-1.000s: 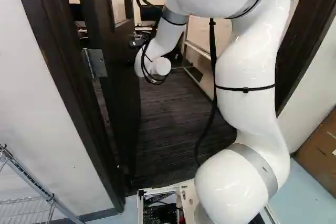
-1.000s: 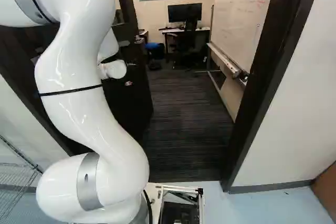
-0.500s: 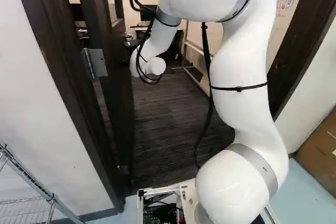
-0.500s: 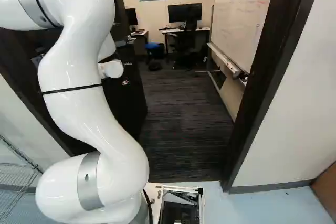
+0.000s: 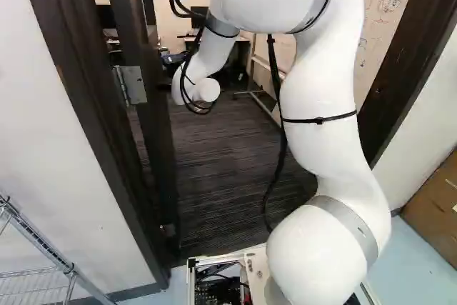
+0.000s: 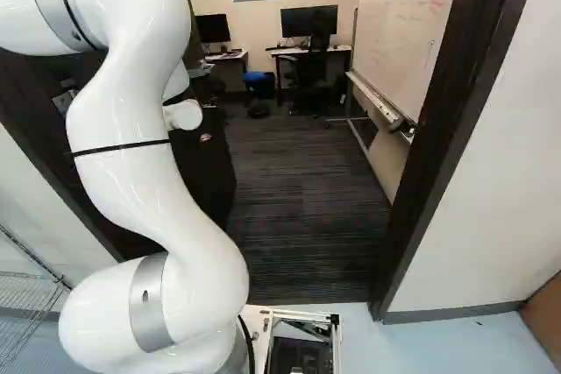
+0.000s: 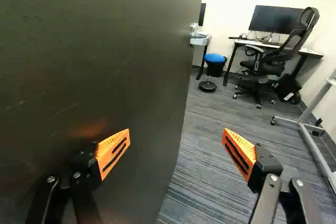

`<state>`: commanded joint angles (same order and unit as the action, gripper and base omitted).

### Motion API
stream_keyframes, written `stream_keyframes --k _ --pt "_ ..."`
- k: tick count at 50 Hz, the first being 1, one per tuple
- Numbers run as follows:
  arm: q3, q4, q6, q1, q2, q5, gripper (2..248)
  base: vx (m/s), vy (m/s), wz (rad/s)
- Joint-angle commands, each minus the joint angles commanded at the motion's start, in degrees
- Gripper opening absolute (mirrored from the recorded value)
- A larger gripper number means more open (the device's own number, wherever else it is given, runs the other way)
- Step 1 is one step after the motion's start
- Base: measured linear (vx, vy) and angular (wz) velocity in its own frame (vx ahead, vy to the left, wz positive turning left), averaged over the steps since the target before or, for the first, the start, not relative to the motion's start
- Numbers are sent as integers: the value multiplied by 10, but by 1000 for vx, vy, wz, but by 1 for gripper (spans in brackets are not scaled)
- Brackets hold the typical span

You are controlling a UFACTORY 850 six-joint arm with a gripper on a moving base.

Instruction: Open the door and move inside

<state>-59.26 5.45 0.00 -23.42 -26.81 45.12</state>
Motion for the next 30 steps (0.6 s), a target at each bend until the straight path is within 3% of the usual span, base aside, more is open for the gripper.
stream_keyframes --k 10,30 --pt "4 0 0 3 3 0 247 0 0 0" --pt "29 0 0 29 23 0 247 0 0 0"
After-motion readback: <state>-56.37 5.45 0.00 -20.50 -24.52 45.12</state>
